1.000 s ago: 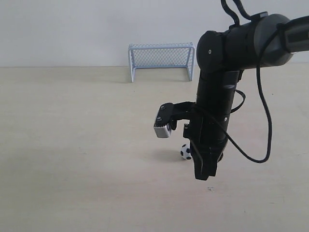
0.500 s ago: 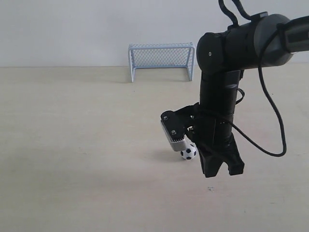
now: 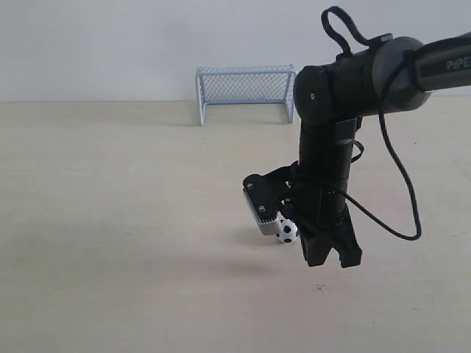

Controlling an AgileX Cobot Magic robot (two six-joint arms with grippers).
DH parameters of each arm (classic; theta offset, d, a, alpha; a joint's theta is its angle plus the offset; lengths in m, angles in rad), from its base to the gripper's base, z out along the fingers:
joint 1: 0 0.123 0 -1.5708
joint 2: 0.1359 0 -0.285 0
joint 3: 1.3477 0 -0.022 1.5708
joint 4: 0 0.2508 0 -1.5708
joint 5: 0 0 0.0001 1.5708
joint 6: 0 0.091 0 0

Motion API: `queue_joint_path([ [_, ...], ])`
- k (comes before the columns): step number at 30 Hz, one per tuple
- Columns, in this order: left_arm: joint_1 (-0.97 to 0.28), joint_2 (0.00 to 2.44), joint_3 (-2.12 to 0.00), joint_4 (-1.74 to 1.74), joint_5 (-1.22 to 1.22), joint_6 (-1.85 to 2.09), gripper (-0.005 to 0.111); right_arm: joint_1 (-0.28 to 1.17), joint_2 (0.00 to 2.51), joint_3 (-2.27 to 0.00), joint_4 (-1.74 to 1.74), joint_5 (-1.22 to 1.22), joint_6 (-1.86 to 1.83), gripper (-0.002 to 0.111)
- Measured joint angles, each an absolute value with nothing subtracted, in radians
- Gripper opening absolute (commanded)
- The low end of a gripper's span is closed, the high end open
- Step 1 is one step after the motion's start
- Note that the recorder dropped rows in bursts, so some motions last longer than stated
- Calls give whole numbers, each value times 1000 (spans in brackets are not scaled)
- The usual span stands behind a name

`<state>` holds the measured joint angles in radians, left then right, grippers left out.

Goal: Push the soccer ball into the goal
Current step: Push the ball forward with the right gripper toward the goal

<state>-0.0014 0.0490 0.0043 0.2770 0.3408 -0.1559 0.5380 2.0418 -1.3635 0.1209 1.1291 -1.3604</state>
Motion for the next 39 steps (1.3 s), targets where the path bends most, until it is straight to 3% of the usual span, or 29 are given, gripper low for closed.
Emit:
queue_joint_path([
  [11, -1, 49, 4, 277, 341, -156, 6, 558, 2060, -1472, 162, 1173, -1348, 0],
  [39, -1, 49, 4, 277, 341, -156, 6, 588, 2112, -1475, 78, 1160, -1263, 0],
])
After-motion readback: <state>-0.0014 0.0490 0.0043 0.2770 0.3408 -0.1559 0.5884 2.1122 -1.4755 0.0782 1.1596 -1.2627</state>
